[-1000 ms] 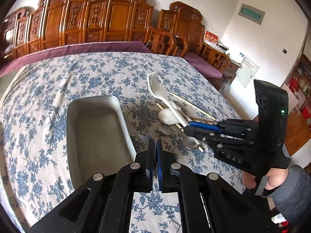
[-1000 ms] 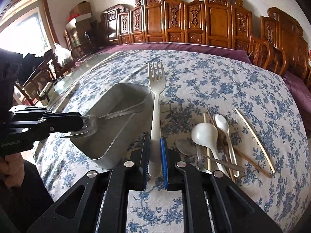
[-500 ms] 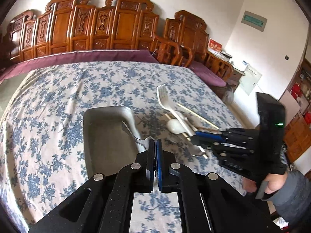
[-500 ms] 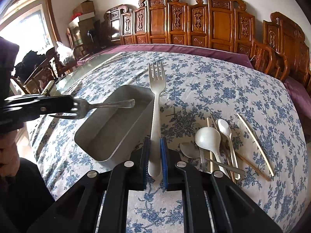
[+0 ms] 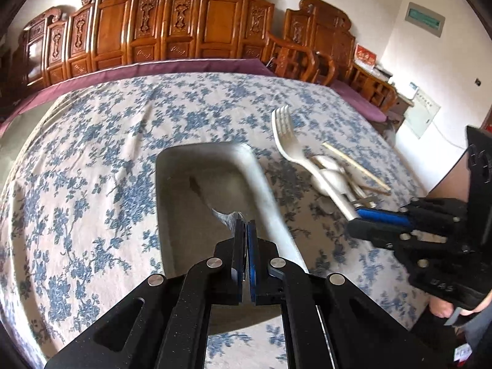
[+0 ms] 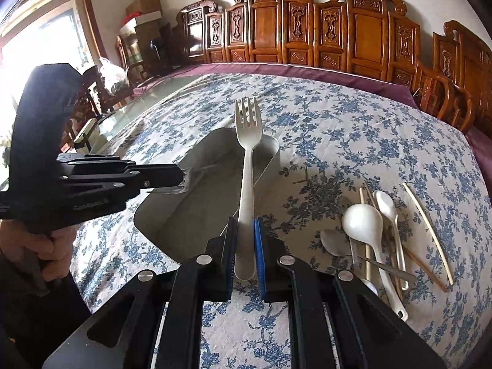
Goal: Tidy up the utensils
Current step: 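Carry the white fork into the grey tray and open the right gripper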
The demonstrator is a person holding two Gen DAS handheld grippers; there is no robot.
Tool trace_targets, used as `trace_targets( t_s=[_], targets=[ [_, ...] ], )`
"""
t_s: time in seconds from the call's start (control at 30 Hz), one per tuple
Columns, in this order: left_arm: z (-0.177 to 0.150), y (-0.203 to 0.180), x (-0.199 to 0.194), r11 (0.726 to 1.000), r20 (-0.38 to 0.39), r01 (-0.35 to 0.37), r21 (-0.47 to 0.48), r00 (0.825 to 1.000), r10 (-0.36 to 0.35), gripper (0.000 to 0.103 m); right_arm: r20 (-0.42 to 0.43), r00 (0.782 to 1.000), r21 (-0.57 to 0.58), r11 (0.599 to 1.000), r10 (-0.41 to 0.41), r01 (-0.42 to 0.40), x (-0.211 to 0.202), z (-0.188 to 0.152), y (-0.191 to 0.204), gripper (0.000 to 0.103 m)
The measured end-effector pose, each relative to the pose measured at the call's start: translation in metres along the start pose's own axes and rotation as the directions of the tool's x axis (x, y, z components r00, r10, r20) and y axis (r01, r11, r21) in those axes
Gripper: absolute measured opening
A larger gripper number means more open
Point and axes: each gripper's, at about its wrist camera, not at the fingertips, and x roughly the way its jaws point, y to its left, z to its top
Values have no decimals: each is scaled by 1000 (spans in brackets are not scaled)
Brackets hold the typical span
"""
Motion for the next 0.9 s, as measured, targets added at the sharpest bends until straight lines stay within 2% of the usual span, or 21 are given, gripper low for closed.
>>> trace_targets(
  t_s=[0.17, 0.23, 0.3, 0.43, 0.53, 0.77, 0.9],
  targets=[
    [-4, 11, 13, 999, -35, -19, -27, 999, 18, 2, -9, 1000, 9, 1000, 6, -5, 5, 1, 4, 13],
    [-4, 14, 15, 999, -43, -3, -43, 999, 1, 2, -15, 1000, 8, 1000, 7, -7, 8, 2, 6, 13],
    [-4, 15, 15, 999, -35, -27, -35, 999, 26, 2, -23, 1000, 7, 1000, 8, -8, 11, 2, 10, 13],
    [-3, 17, 9, 999, -24, -29, -43, 999, 28, 9, -28, 1000, 14, 1000, 13, -13, 15, 4, 16, 13],
    [-3, 19, 0, 997, 1, -63, -38, 998, 63, 12, -30, 999, 21, 1000, 19, -18, 18, 5, 19, 13],
    [0, 38, -22, 989, 54, -132, -71, 989, 136, 28, -42, 999, 49, 999, 24, -22, 36, 13, 34, 13],
    [4, 50, -27, 984, 67, -152, -96, 985, 158, 30, -60, 997, 76, 997, 38, -33, 53, 17, 38, 14]
  ],
)
